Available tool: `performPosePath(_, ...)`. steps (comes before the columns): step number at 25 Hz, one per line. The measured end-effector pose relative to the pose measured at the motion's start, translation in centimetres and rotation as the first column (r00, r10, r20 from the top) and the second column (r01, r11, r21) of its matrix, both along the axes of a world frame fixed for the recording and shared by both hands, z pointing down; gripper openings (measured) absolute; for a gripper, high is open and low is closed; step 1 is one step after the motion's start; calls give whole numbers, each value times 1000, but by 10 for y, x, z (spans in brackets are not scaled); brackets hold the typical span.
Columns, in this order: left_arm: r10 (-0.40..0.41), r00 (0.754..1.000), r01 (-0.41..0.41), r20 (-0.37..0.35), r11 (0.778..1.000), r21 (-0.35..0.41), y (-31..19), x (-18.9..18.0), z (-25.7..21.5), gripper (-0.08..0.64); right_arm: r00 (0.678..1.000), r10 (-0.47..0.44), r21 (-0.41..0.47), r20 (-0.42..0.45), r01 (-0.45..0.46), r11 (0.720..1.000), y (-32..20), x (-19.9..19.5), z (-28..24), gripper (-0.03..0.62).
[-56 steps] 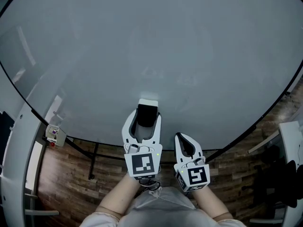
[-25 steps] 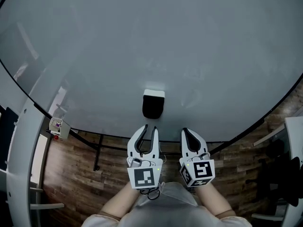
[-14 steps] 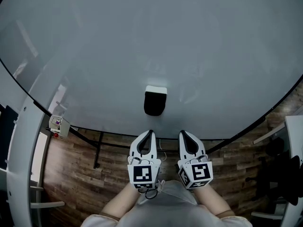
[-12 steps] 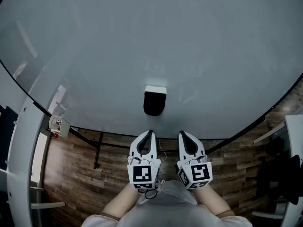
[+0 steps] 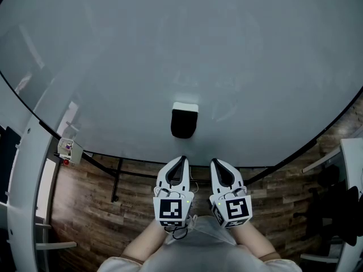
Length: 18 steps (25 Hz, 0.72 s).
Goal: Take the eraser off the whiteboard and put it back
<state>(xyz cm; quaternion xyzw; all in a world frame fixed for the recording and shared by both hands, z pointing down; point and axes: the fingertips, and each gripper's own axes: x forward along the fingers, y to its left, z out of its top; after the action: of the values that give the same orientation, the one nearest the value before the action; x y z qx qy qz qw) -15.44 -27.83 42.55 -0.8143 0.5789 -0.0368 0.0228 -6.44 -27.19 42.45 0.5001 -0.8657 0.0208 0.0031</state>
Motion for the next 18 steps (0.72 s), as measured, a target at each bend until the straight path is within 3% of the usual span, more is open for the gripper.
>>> performPosePath(18,6,1000,-6,9,1000,17,-4,6,-5,17,999,-32,9,-31,32,999,-7,1,-2,26)
